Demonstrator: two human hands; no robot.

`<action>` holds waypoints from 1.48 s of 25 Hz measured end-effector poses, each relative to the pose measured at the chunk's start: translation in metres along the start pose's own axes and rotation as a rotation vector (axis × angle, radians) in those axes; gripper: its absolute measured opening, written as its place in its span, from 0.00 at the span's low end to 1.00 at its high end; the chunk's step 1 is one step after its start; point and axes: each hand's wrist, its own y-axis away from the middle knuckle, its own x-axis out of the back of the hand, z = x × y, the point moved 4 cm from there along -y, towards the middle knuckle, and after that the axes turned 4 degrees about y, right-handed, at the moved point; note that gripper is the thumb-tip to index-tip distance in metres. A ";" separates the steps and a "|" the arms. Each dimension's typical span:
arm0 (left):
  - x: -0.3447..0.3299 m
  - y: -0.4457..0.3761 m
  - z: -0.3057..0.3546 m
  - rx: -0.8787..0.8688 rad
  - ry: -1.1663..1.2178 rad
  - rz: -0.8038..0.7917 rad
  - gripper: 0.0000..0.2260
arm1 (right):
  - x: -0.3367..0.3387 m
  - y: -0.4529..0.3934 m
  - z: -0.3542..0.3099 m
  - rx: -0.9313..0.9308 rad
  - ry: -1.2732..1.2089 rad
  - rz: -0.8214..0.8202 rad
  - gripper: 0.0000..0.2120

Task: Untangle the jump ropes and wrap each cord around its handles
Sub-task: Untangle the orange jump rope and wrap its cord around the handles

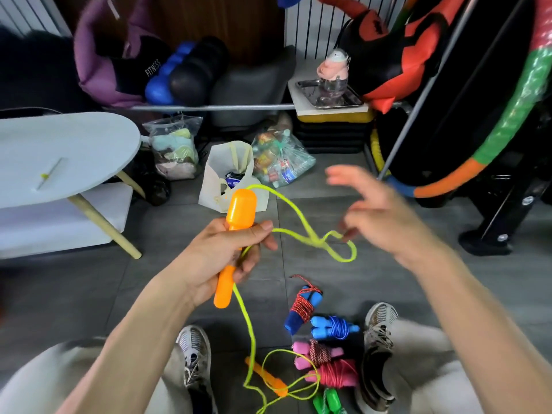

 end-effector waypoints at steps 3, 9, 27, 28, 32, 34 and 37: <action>-0.011 -0.002 -0.002 -0.013 0.006 -0.022 0.13 | -0.060 0.014 -0.025 0.073 -0.219 -0.438 0.20; 0.001 -0.004 -0.005 0.045 -0.083 0.005 0.13 | 0.019 -0.014 0.002 0.041 0.195 0.187 0.07; 0.000 -0.008 -0.002 0.036 -0.010 -0.033 0.13 | -0.006 -0.011 -0.018 0.074 0.025 0.094 0.08; 0.003 -0.008 -0.002 0.044 -0.037 -0.022 0.13 | 0.012 -0.012 -0.010 0.034 0.010 0.246 0.08; 0.019 -0.001 -0.002 0.129 -0.151 -0.038 0.11 | 0.071 -0.009 0.014 -0.117 0.422 0.670 0.10; 0.020 0.000 -0.001 0.108 -0.077 -0.049 0.10 | 0.057 -0.005 0.000 0.013 0.489 0.605 0.22; 0.010 -0.002 0.002 0.037 0.051 -0.058 0.10 | -0.018 0.008 -0.033 0.146 0.060 -0.029 0.30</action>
